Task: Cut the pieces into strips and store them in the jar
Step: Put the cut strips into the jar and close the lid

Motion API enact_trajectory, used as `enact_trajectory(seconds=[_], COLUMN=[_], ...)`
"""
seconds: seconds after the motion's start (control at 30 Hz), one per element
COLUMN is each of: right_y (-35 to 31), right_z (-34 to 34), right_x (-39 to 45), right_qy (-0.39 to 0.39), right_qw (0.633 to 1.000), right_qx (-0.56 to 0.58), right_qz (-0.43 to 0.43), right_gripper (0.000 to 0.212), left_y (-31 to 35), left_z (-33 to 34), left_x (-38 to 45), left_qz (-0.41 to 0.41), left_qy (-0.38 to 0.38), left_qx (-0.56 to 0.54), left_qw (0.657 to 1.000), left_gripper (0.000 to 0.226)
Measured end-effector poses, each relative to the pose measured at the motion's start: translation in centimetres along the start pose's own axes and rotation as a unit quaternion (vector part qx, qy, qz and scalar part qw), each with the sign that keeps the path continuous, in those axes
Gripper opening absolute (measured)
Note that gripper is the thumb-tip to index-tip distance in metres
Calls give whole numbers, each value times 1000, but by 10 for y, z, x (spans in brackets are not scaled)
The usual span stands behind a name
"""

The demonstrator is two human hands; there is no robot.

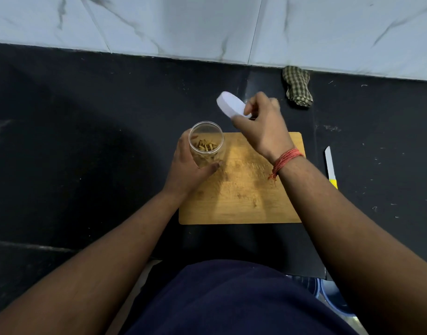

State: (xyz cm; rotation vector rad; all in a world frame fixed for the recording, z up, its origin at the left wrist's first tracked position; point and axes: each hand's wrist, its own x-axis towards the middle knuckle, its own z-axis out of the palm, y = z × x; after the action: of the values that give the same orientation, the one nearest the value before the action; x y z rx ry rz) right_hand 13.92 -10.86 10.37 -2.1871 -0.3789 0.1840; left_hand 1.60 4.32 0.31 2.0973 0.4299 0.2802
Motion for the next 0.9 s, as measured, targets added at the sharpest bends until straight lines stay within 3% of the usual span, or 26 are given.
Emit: enact_trajectory(seconds=[0.17,0.3,0.5,0.73,0.9], right_y=[-15,-17,-36,-59,-68], right_z=[16,26,54,72,91], right_x=[-9,19,63,89,99], right_qy=[-95,-44,-168,-177,-189], right_qw=[977,992,975,976,974], right_qx=[-115,-56,-107,-90,-96], right_qz=[-154,-103,-99,-94,-79], right_gripper=[12,16,37,34,34], left_y=[-2,0,-2,-1,-10], left_z=[1,0,1,-5,-23], left_x=[1,1,0,3,1], left_qz=[-10,10,-3,-3,-39], left_qy=[-13,-7,-4,-12,43], left_qx=[-23,-19,-18,-36,-79], left_qw=[1000,1000,1000,999,995], left_gripper=[103,99,98,94,95])
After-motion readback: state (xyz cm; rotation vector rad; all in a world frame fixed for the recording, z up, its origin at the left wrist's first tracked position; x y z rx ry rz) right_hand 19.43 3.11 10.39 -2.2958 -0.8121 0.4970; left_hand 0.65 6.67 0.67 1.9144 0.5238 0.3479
